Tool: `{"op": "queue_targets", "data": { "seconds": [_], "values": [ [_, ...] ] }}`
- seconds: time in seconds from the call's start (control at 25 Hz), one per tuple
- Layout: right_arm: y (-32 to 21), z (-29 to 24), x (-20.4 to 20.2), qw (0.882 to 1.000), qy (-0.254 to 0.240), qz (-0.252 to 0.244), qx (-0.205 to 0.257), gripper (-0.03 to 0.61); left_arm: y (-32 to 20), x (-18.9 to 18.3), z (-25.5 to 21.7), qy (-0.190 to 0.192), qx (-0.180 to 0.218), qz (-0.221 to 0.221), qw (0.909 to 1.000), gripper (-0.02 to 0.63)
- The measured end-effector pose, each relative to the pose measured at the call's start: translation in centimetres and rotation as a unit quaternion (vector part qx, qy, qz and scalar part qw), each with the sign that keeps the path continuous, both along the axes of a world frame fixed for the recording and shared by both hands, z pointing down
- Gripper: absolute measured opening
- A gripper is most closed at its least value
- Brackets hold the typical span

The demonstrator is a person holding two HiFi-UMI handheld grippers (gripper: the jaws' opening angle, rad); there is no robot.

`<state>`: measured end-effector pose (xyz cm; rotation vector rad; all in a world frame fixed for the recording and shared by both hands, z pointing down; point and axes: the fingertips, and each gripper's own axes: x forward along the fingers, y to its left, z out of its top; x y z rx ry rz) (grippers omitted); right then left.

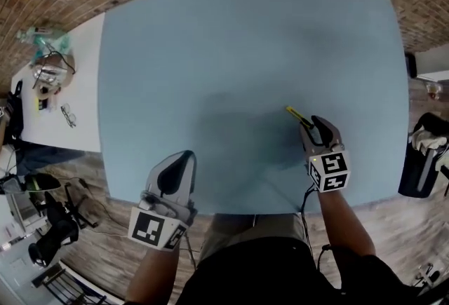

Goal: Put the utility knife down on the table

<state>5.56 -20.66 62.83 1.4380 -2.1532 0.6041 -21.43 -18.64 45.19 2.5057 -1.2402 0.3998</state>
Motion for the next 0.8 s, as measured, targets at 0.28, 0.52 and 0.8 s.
{"op": "queue_targets", "data": {
  "seconds": [0.28,0.52,0.8],
  "values": [
    [0.5,-2.0,0.3,1.0,0.0,0.017,0.015,0.152,-1.3,-1.2,-2.2,-0.009,0.034,0.01,0.9993,0.005],
    [0.8,-3.8,0.9,0.999,-0.008,0.022,0.023,0.176,-1.9,-1.2,-4.0,-0.002,0.053,0.015,0.9984,0.005],
    [1.1,-6.6,0.5,0.999,-0.005,0.023,0.044,0.176,-1.7,-1.0,-6.0,-0.035,0.088,0.048,0.9944,0.005]
  ]
}}
